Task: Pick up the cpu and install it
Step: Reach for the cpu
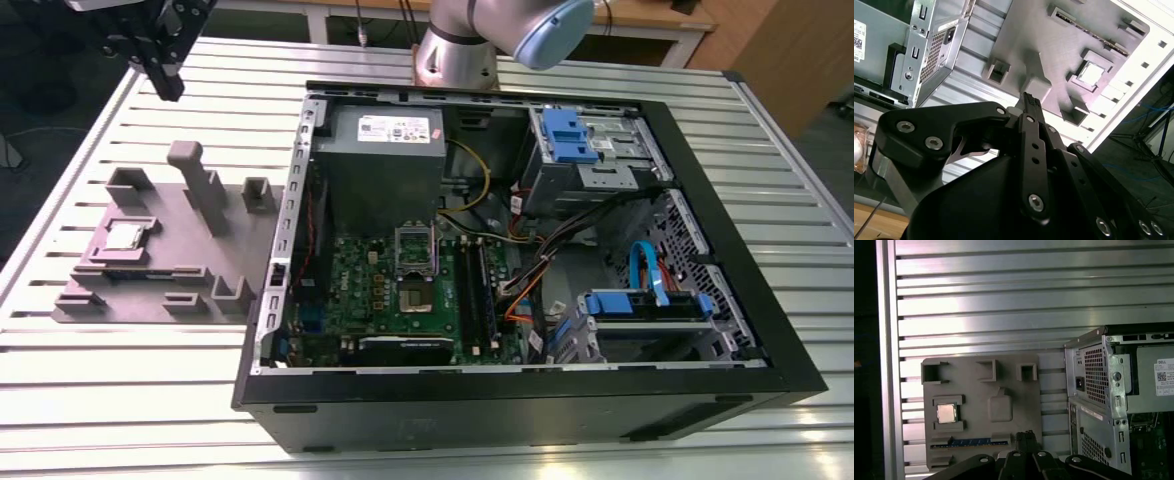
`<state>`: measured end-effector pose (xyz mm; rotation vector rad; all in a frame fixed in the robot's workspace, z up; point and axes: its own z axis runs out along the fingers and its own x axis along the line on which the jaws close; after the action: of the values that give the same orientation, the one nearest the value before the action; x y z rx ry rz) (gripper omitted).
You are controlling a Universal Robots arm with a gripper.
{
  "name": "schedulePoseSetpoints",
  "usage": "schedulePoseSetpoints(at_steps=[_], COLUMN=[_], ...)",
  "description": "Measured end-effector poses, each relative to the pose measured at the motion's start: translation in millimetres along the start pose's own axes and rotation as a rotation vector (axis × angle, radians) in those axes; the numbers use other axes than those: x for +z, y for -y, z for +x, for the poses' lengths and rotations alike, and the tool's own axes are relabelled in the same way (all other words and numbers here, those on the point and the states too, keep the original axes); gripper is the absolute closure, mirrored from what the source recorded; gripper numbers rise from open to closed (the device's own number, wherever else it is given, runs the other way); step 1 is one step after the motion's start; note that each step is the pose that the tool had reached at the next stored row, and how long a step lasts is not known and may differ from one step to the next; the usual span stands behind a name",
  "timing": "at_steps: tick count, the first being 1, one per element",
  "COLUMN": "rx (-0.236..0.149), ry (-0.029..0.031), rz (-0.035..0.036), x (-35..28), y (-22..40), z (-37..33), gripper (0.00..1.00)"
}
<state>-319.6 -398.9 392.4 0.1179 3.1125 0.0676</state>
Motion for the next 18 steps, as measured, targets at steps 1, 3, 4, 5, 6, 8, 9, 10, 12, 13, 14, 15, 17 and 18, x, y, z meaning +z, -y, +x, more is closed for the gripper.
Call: schedulePoseSetpoints(at_steps=[1, 3, 4, 5, 6, 8, 9, 10, 12, 13, 14, 15, 17, 18], rx=[0.0, 0.0, 0.0, 0.0, 0.0, 0.0, 0.0, 0.0, 0.0, 0.0, 0.0, 0.0, 0.0, 0.0], ry=[0.0, 0.0, -0.0001, -0.0001, 0.0, 0.0, 0.0, 0.0, 0.0, 0.0, 0.0, 0.0, 0.0, 0.0], rz=[0.0, 0.0, 0.0, 0.0, 0.0, 0.0, 0.0, 0.0, 0.0001, 0.0, 0.0, 0.0, 0.0001, 0.0], x=[0.0, 0.0, -0.1, -0.1, -0.1, -0.1, -0.1, -0.1, -0.2, -0.1, -0.1, -0.1, -0.2, -0.2], y=[0.0, 0.1, 0.1, 0.2, 0.2, 0.2, 0.3, 0.3, 0.3, 0.4, 0.4, 0.4, 0.4, 0.5], z=[0.4, 1.3, 1.8, 2.3, 2.6, 3.2, 3.6, 3.9, 4.6, 4.9, 5.1, 5.2, 5.7, 6.0], gripper=[0.89, 0.89, 0.89, 0.89, 0.89, 0.89, 0.89, 0.89, 0.89, 0.89, 0.89, 0.89, 0.89, 0.89])
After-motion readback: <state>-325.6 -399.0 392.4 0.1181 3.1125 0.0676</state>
